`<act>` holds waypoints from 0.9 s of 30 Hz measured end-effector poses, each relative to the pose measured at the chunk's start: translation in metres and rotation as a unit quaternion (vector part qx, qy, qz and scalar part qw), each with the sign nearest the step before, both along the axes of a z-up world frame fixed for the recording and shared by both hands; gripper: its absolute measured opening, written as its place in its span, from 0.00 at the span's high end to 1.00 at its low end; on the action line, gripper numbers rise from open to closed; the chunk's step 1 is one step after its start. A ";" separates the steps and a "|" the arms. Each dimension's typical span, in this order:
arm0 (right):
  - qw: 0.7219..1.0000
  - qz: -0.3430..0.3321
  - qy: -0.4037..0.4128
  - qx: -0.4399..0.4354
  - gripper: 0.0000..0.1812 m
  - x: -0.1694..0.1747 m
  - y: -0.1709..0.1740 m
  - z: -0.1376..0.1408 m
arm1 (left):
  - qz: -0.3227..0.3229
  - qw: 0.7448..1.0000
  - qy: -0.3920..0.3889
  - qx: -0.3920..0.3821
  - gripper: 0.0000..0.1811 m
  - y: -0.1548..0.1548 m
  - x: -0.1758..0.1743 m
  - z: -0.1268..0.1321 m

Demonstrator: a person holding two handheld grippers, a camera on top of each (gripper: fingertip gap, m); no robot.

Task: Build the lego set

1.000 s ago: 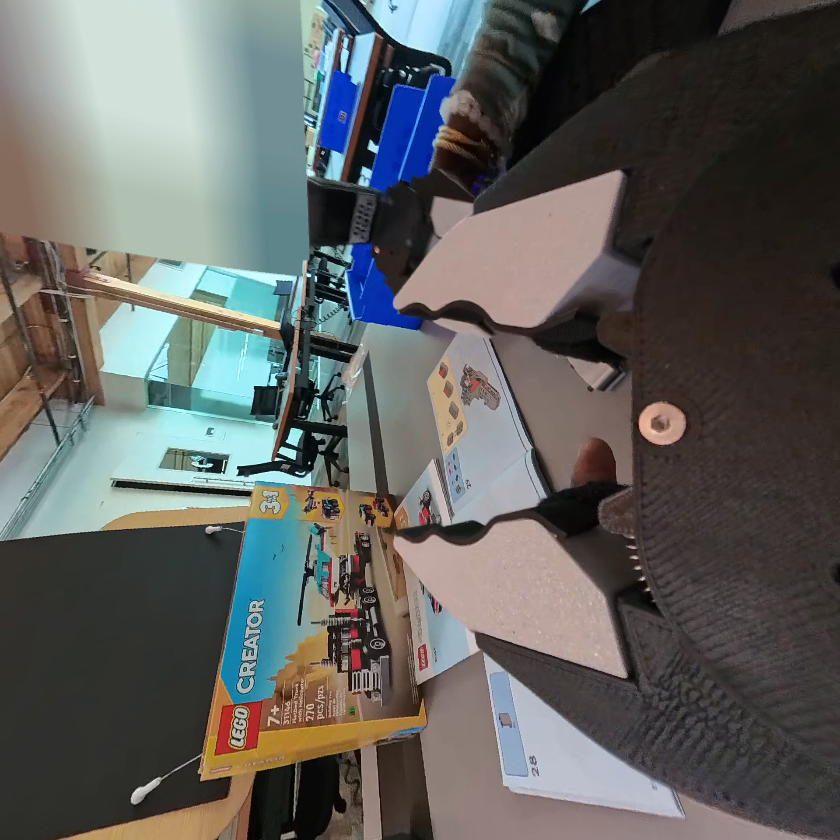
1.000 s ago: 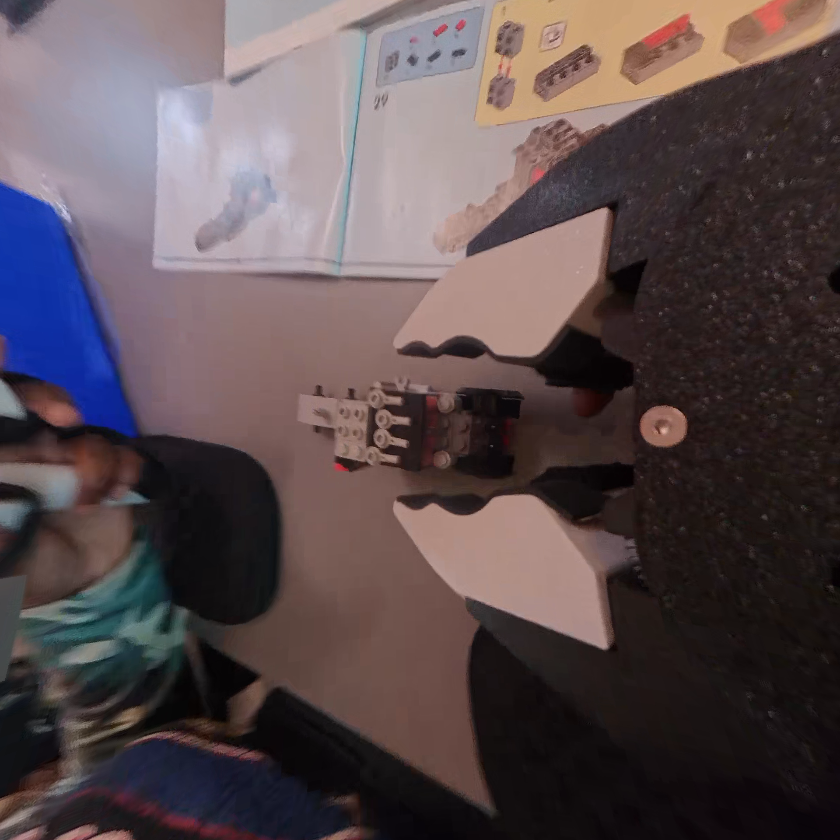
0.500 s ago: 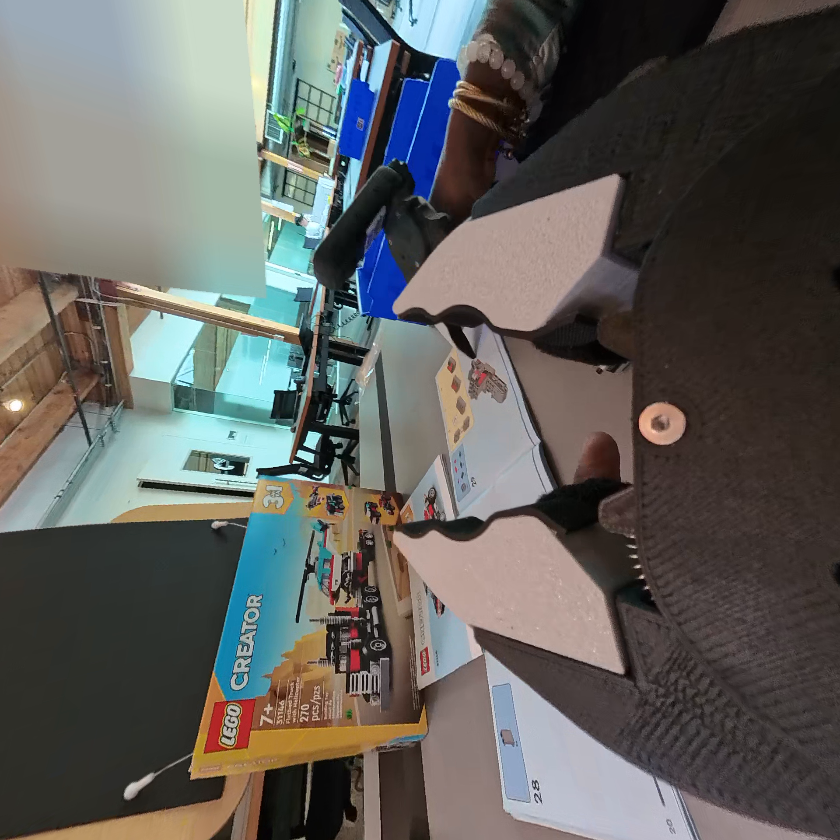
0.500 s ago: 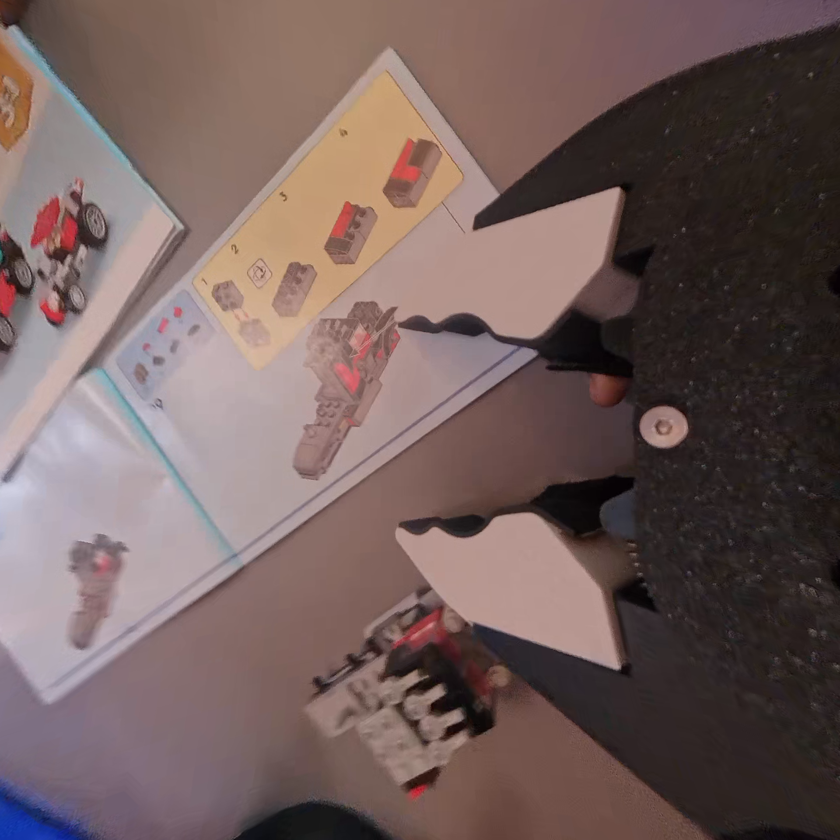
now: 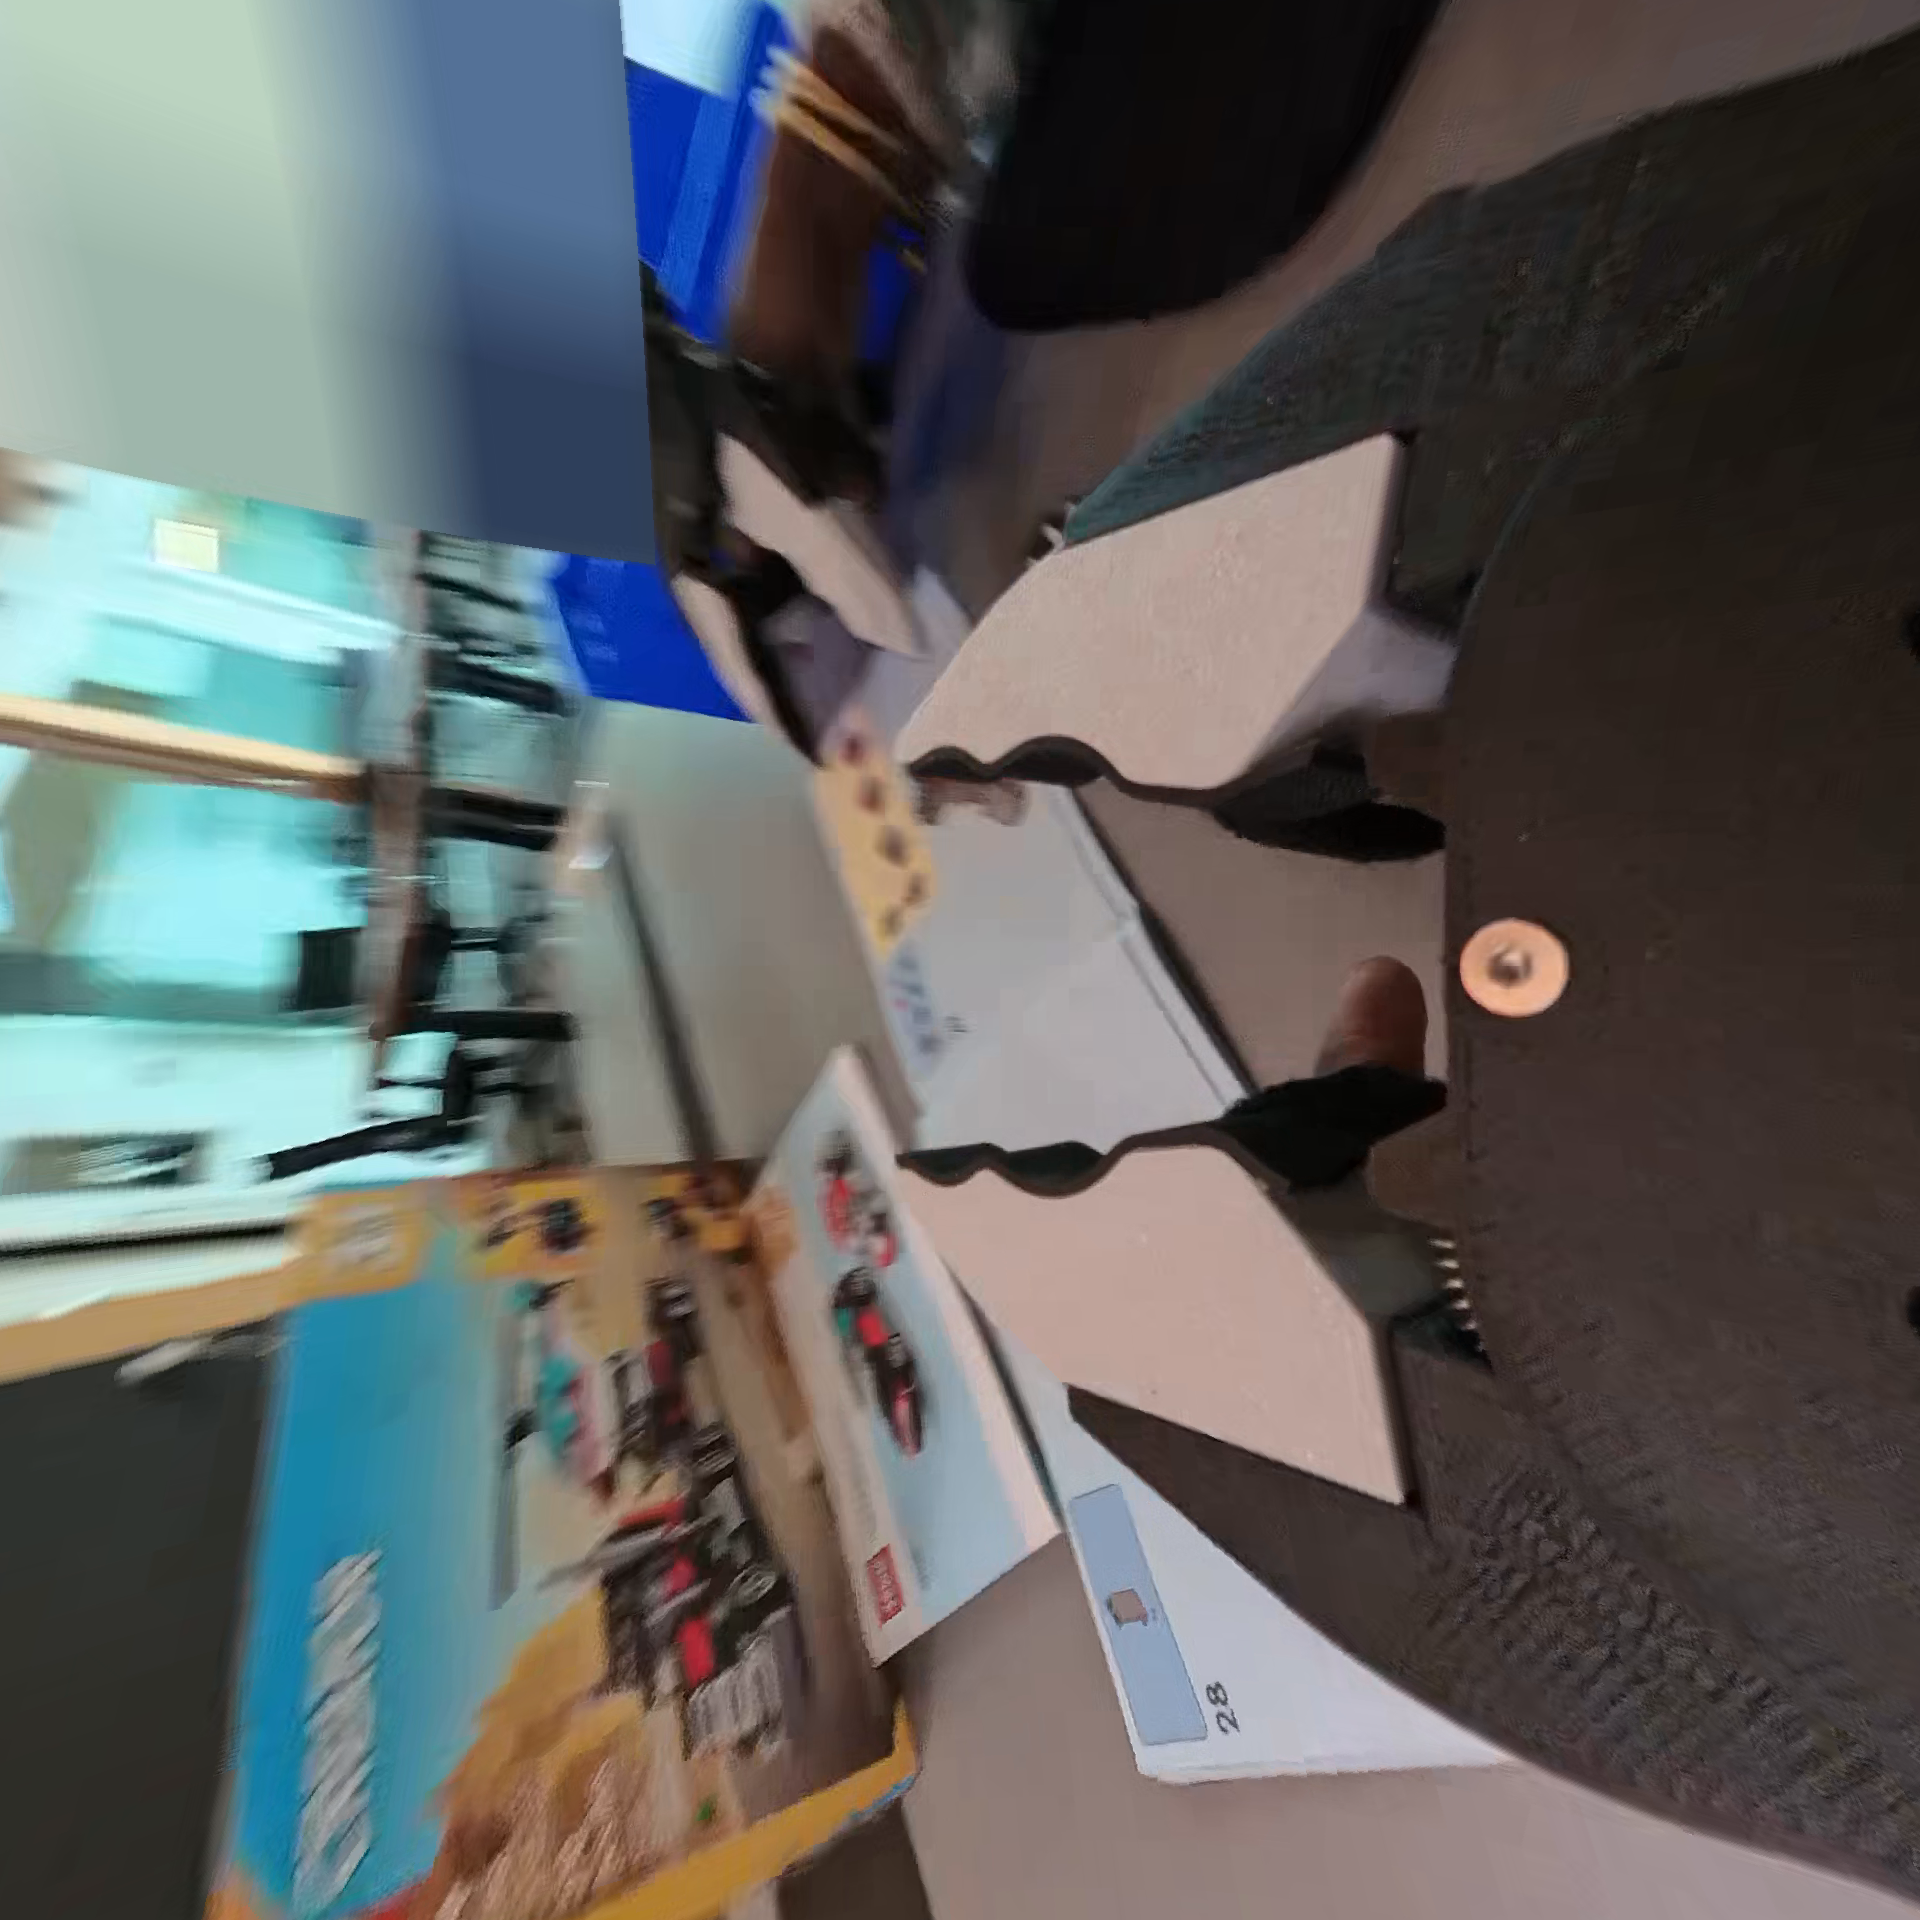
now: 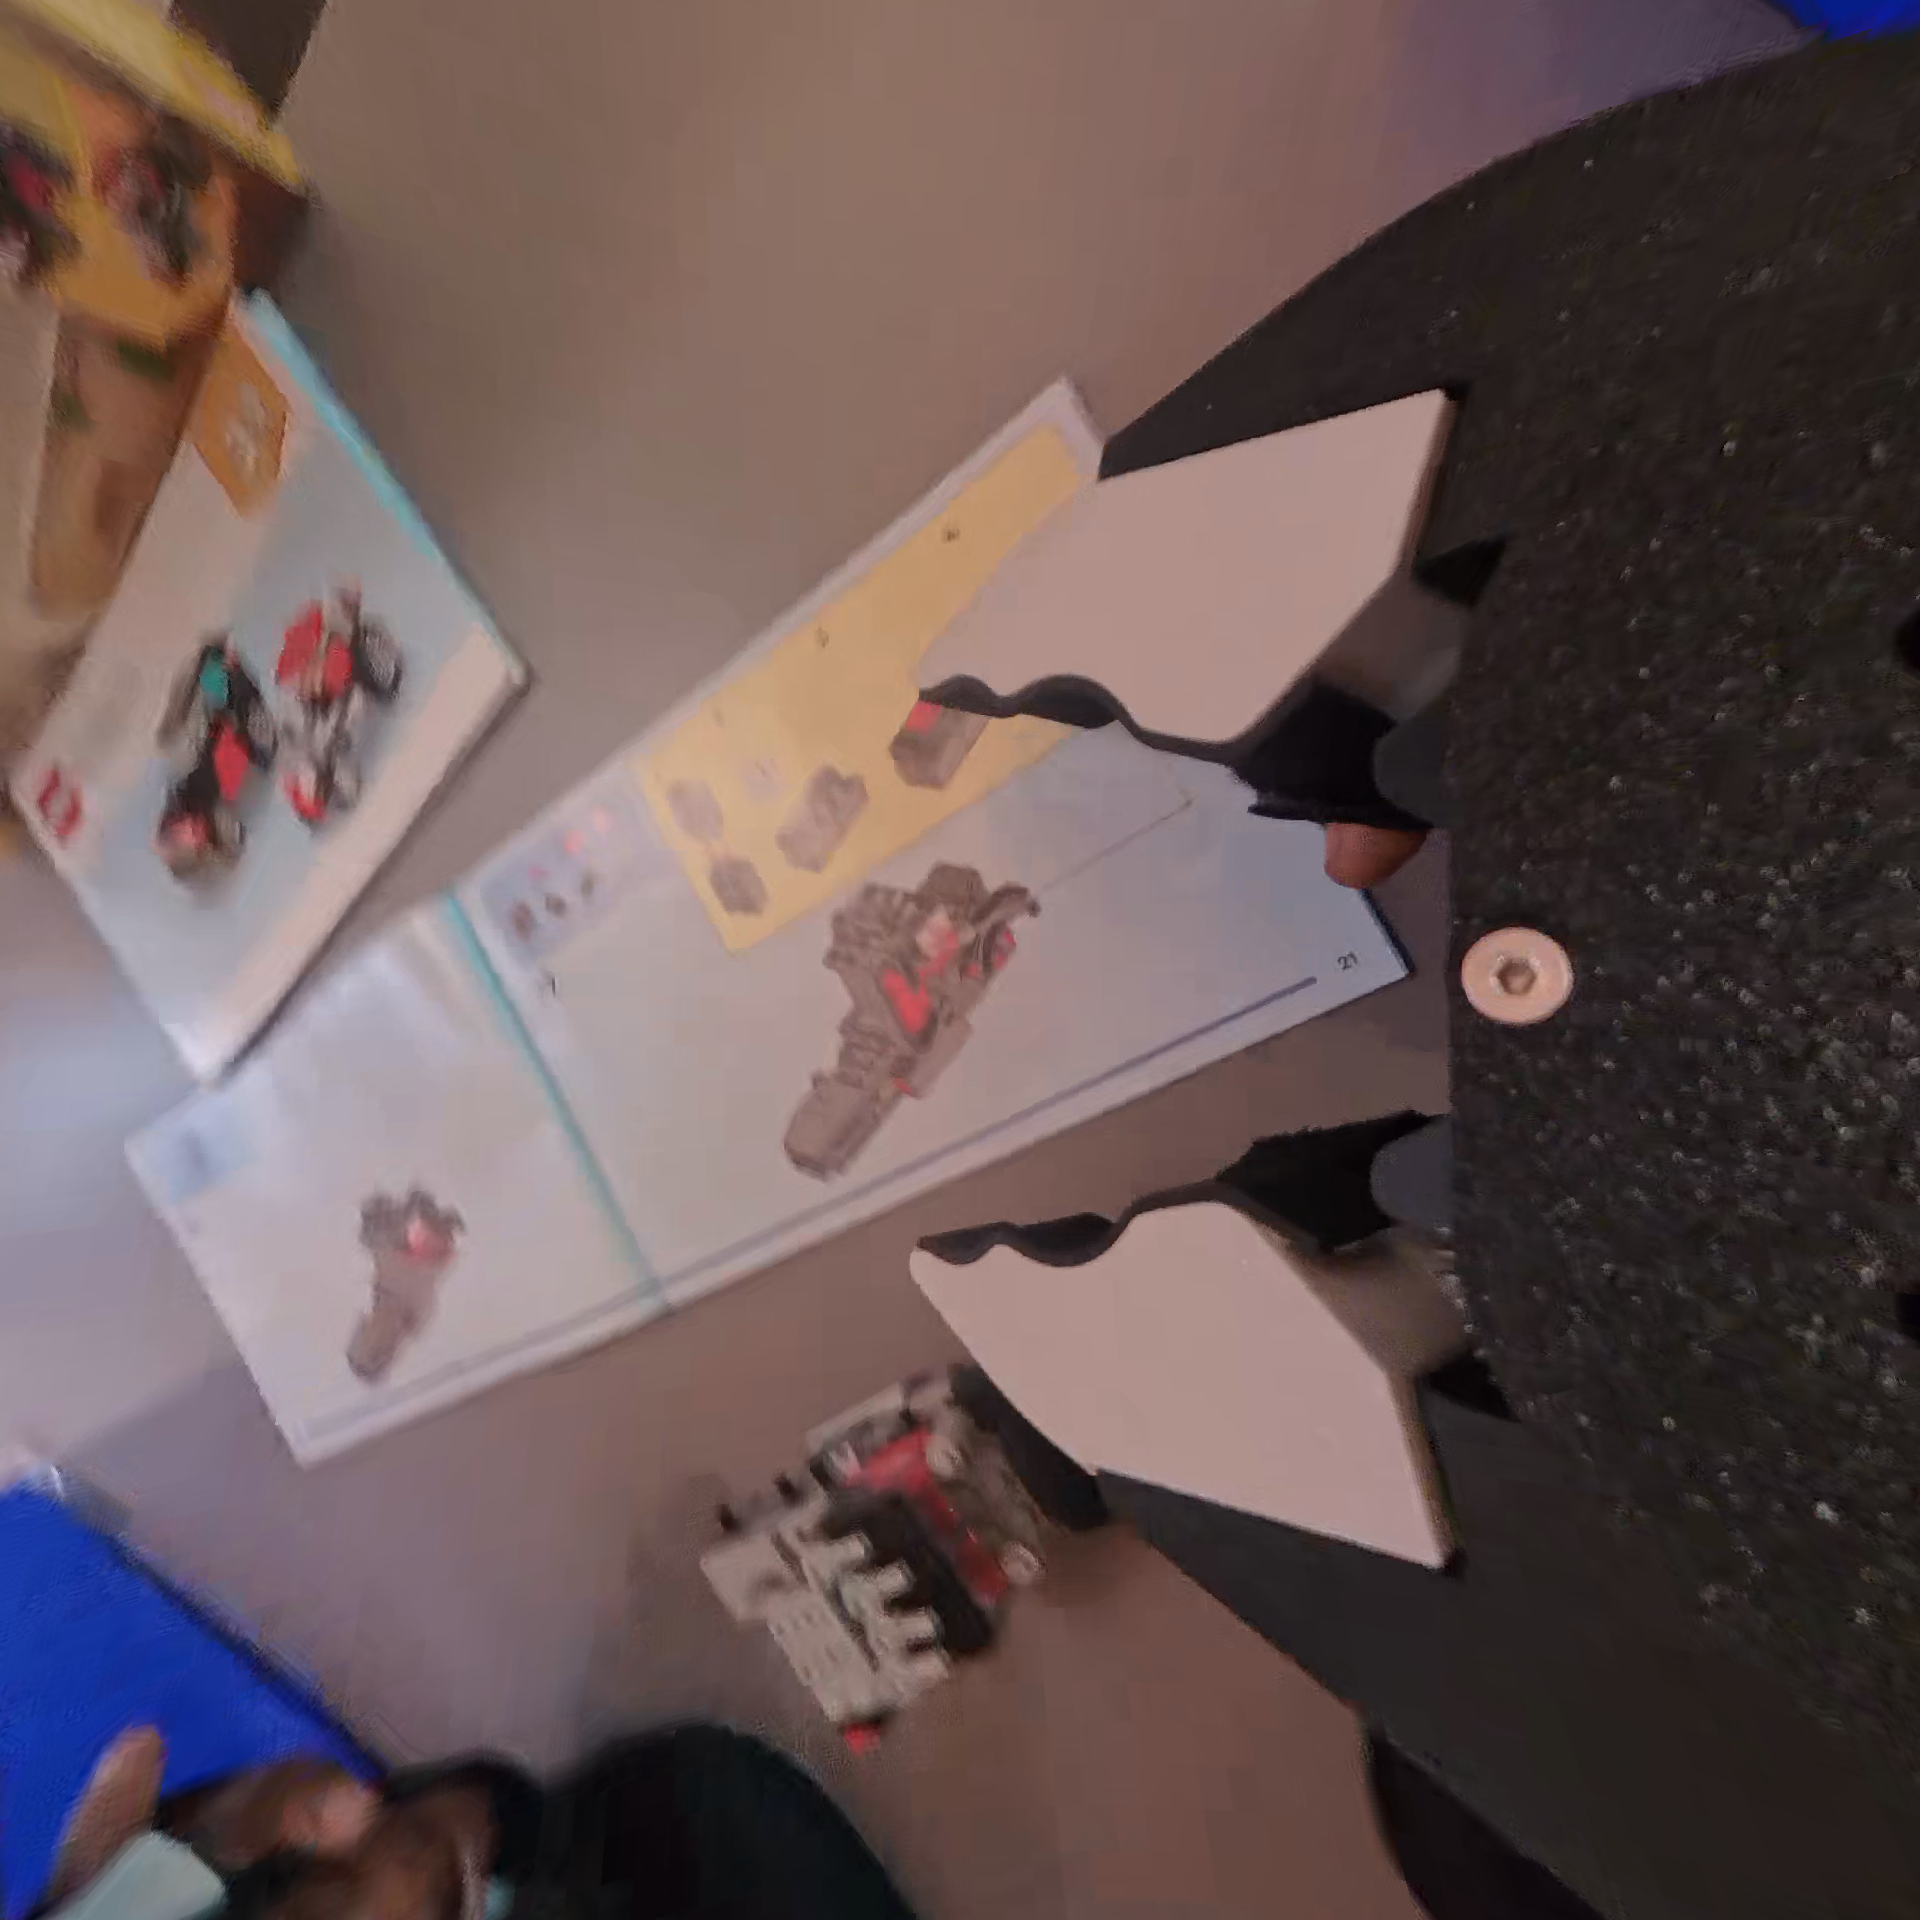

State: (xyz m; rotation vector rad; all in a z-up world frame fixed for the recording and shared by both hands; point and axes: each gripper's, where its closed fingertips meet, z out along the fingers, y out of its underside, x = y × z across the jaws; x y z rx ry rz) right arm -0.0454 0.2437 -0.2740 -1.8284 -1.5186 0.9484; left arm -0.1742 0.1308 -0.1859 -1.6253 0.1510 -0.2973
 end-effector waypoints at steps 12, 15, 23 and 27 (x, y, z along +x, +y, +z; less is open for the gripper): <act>0.995 -0.079 -0.057 -0.023 0.32 0.005 -0.014 -0.023 | -0.098 0.927 0.228 -0.283 0.91 0.078 0.001 -0.106; 0.994 -0.085 -0.055 -0.030 0.30 0.001 -0.015 -0.022 | -0.110 0.924 0.215 -0.297 0.98 0.072 0.006 -0.115; 0.996 -0.047 -0.070 -0.041 0.29 -0.016 -0.023 -0.021 | -0.114 0.925 0.205 -0.298 1.00 0.069 0.009 -0.116; 0.997 -0.041 -0.054 -0.048 0.33 -0.024 -0.020 -0.019 | -0.105 0.929 0.209 -0.288 1.00 0.069 0.009 -0.116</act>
